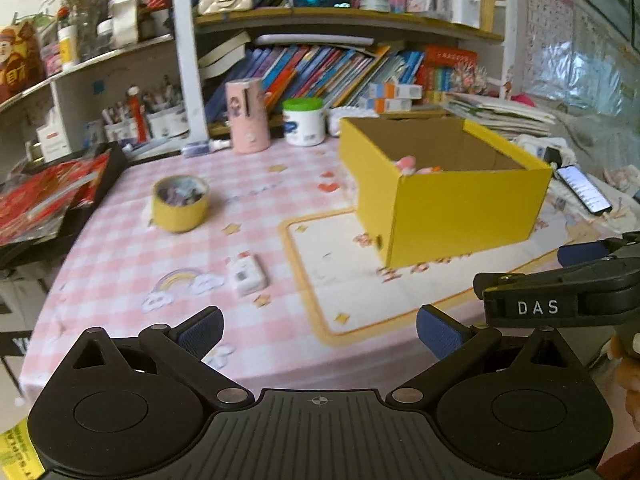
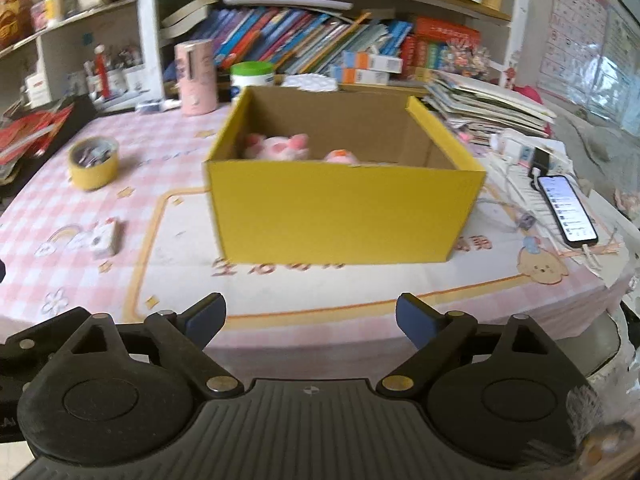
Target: Organize objects
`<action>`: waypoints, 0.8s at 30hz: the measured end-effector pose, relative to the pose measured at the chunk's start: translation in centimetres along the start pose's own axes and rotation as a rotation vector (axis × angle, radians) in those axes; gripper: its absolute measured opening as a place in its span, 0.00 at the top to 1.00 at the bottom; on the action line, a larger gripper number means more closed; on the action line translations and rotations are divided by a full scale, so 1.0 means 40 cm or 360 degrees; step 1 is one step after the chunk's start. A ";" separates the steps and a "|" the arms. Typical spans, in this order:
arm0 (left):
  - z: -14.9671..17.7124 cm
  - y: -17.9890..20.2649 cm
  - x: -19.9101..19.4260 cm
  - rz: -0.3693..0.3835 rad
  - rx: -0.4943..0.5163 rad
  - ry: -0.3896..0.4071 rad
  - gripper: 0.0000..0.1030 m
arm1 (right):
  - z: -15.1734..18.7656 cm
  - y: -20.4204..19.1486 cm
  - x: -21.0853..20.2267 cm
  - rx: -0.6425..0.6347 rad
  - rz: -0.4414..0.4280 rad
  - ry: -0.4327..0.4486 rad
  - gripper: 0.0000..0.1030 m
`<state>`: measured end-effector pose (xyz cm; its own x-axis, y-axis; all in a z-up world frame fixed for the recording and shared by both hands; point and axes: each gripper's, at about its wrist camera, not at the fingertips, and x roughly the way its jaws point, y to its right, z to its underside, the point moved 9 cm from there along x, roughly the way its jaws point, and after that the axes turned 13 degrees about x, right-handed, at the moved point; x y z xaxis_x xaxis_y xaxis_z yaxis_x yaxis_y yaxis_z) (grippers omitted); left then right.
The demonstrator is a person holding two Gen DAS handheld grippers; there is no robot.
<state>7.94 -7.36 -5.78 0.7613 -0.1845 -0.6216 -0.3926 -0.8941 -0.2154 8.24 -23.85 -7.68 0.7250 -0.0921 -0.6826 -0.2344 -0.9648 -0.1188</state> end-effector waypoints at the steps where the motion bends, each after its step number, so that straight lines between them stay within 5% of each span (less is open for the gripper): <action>1: 0.008 -0.007 -0.004 -0.0016 0.0005 -0.0009 0.00 | 0.010 -0.013 -0.003 -0.0012 -0.0007 -0.0008 0.09; 24: 0.159 -0.194 -0.122 -0.0290 -0.0119 -0.0064 0.00 | 0.121 -0.245 -0.053 -0.0210 -0.0164 -0.0071 0.00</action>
<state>3.98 3.06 -5.85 0.7943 -0.0019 -0.6076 -0.2100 -0.9392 -0.2716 5.88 -13.02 -8.56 0.7105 0.0171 -0.7034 -0.0714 -0.9928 -0.0962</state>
